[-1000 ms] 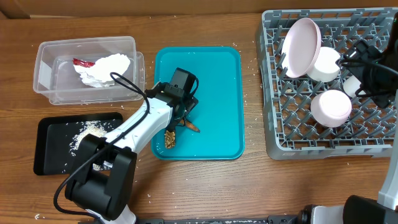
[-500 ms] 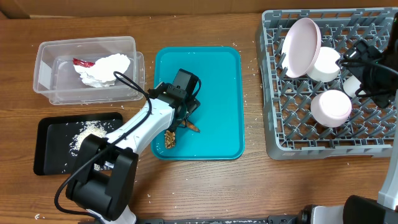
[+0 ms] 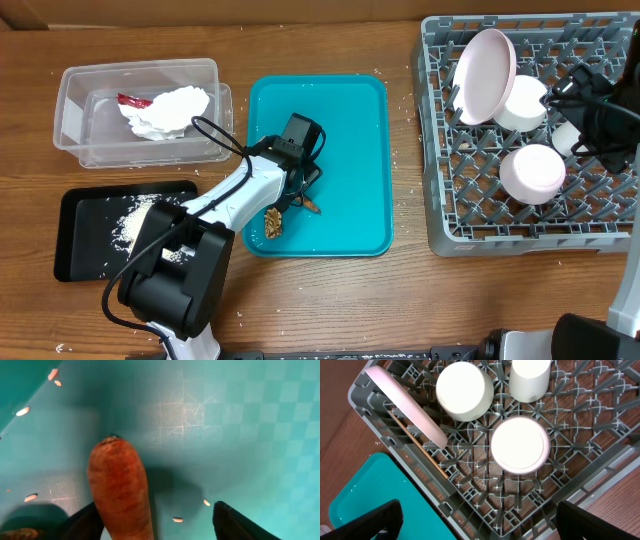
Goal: Sort waste into correct bins and load items into the dishwasher
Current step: 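Lift the carrot off the teal tray with the left gripper, then carry the carrot left toward the black tray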
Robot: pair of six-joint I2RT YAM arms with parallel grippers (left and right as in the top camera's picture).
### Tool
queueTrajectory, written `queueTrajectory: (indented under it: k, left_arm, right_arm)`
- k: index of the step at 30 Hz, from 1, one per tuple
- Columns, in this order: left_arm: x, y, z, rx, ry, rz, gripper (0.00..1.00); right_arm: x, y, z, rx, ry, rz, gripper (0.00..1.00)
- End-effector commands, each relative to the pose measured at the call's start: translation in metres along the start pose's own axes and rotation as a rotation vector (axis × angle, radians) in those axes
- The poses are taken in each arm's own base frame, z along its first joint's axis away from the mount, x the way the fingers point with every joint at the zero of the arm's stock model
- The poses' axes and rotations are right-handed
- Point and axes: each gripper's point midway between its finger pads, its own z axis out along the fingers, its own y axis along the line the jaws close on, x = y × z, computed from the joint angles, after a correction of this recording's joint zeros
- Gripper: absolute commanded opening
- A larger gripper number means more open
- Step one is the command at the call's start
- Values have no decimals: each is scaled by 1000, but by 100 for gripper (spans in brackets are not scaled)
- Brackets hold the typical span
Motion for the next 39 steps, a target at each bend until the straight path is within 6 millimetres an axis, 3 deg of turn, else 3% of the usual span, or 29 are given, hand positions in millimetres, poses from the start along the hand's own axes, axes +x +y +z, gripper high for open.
queueTrajectory:
  k: [1,5,12,23,29,39]
  left_arm:
    - [8,-5,4,6,38,16,61]
    - [15,-7,4,19,76,15,45]
    - [17,-8,3,24,91,14,25]
    - [2,-7,-17,-27,107,10,20]
    - [-25,-10,-50,-65,111,20,13]
    - [-104,11,-102,-98,78,-105,12]
  right_arm:
    - [-3,0,-4,-1,-20,2,100]
    - [-3,0,-4,-1,-20,2,100]
    - [-3,0,-4,-1,-20,2,100]
    - [-3,0,-4,-1,-20,2,100]
    - [-3,0,-4,-1,-20,2,100]
    - [-3,0,-4,-1,-20,2,100]
